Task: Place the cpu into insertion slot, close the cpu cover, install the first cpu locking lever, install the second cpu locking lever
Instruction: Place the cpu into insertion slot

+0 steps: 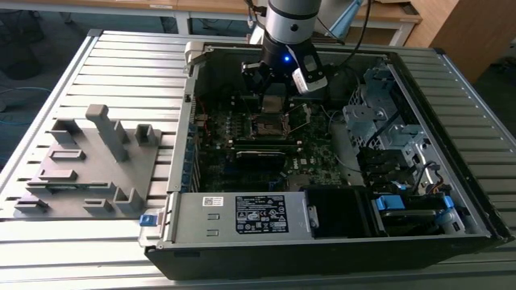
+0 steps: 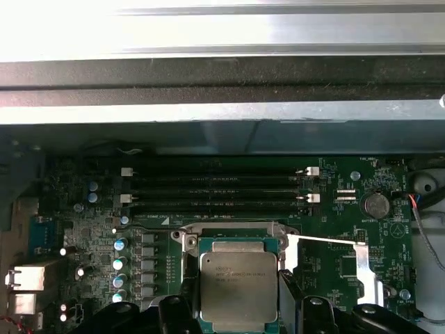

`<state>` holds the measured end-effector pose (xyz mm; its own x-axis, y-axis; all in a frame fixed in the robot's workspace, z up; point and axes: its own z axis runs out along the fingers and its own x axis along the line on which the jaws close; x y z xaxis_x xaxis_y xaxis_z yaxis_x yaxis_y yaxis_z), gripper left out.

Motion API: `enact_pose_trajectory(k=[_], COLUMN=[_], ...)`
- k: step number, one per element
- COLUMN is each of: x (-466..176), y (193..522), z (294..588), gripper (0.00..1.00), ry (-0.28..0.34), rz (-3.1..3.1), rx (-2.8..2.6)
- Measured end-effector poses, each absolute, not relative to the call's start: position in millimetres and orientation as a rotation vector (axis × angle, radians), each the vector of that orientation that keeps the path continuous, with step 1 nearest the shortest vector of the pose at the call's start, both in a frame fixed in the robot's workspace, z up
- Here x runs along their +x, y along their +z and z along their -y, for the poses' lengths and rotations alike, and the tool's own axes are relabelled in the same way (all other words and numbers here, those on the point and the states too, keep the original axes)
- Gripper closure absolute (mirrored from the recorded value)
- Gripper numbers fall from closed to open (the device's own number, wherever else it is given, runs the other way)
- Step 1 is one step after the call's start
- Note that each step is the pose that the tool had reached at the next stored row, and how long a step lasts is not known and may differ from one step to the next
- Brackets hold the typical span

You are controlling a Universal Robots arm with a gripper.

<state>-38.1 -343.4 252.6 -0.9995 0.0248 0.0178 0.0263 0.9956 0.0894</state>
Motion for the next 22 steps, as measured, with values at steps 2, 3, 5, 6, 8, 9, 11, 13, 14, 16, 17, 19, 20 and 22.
enact_pose_trajectory(k=[2,3,5,6,8,9,11,13,14,16,17,19,20,22], x=[-38.1,-38.2,-38.6,-38.9,-39.7,-40.0,-40.5,-40.9,-40.9,-40.9,-40.9,-40.9,-41.0,-41.0], y=[250.5,249.9,249.3,248.8,248.2,247.8,247.1,246.6,246.6,246.6,246.5,246.5,246.5,246.5], z=[343.4,343.4,343.4,343.4,343.4,343.4,343.4,343.4,343.4,343.4,343.4,343.4,343.4,343.4], gripper=[0.46,0.46,0.46,0.46,0.46,0.46,0.46,0.46,0.46,0.46,0.46,0.46,0.46,0.46], ry=[-0.140,-0.140,-0.140,-0.140,-0.140,-0.140,-0.140,-0.140,-0.140,-0.140,-0.140,-0.140,-0.140,-0.140], rz=[3.122,3.122,3.122,3.122,3.123,3.123,3.123,3.123,3.123,3.123,3.123,3.123,3.123,3.123], rx=[-0.040,-0.040,-0.040,-0.040,-0.040,-0.040,-0.040,-0.040,-0.040,-0.040,-0.040,-0.040,-0.040,-0.040])
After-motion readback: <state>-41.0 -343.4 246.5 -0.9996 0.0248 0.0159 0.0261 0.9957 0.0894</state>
